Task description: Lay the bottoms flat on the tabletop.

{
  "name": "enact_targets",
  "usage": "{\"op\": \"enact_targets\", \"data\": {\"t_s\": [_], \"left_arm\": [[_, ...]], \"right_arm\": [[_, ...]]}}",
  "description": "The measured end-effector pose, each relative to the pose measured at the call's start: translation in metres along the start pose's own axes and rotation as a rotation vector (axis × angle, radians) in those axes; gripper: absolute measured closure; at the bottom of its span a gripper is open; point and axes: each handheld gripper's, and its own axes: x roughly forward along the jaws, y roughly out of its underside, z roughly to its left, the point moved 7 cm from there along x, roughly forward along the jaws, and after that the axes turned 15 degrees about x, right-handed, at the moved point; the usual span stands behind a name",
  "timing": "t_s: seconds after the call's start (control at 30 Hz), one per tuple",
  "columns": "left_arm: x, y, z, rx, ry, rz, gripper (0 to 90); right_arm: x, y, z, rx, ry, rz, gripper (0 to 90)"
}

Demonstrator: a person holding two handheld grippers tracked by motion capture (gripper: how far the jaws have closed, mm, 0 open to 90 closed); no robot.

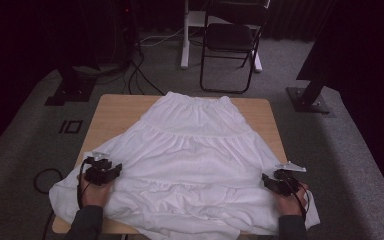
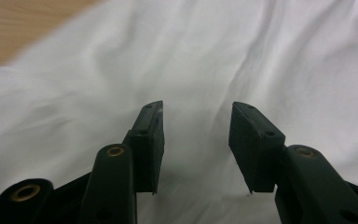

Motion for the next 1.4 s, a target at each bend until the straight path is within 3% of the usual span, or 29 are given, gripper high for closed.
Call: {"op": "enact_targets", "data": {"t_s": [0.07, 0.1, 0.17, 0.23, 0.3, 0.37, 0.5, 0.6, 0.7, 0.77, 0.87, 1.03, 1.13, 1.27, 1.4], "left_arm": [[0.007, 0.002, -0.004, 0.014, -0.005, -0.007, 56.2], [0.006, 0.002, -0.005, 0.019, -0.008, -0.008, 58.6], [0.005, 0.003, -0.006, 0.007, 0.015, -0.011, 72.7], [0.002, 0.005, -0.01, 0.014, 0.03, -0.01, 85.4], [-0.001, 0.008, -0.013, 0.045, 0.028, -0.003, 87.2], [-0.006, 0.014, -0.013, 0.038, 0.034, -0.009, 87.4], [-0.014, 0.027, -0.001, 0.002, 0.029, -0.011, 87.5], [-0.021, 0.036, 0.008, -0.022, -0.016, 0.002, 87.5], [-0.028, 0.044, 0.011, -0.078, -0.017, -0.003, 87.6], [-0.032, 0.048, 0.004, -0.081, -0.023, -0.003, 87.6], [-0.035, 0.048, -0.013, -0.036, -0.005, 0.007, 87.6], [-0.041, 0.049, -0.042, -0.013, 0.095, -0.001, 87.0], [-0.046, 0.052, -0.051, 0.024, 0.101, 0.005, 87.0], [-0.048, 0.056, -0.041, -0.005, 0.076, 0.014, 87.0], [-0.051, 0.063, -0.016, -0.046, -0.011, 0.037, 87.1]], "right_arm": [[0.006, 0.005, -0.002, -0.004, 0.002, 0.014, 59.7], [0.004, 0.006, -0.004, -0.002, 0.004, 0.012, 68.9], [0.0, 0.007, -0.008, 0.0, 0.013, 0.032, 82.1], [-0.004, 0.01, -0.012, 0.009, 0.015, 0.045, 87.1], [-0.008, 0.013, -0.014, 0.005, 0.025, 0.058, 87.6], [-0.013, 0.018, -0.016, 0.007, 0.036, 0.062, 87.8], [-0.02, 0.026, -0.014, 0.01, 0.033, 0.079, 87.7], [-0.024, 0.034, -0.001, -0.012, -0.023, 0.083, 87.0], [-0.027, 0.042, 0.011, -0.044, -0.048, 0.092, 87.1], [-0.03, 0.045, 0.009, -0.049, -0.05, 0.098, 87.3], [-0.035, 0.047, -0.004, -0.012, -0.041, 0.099, 87.7], [-0.044, 0.048, -0.032, 0.06, 0.024, 0.085, 87.7], [-0.046, 0.048, -0.043, 0.104, 0.049, 0.08, 87.6], [-0.045, 0.049, -0.034, 0.069, 0.046, 0.077, 87.0], [-0.041, 0.052, -0.012, -0.007, -0.004, 0.076, 84.7]]}}
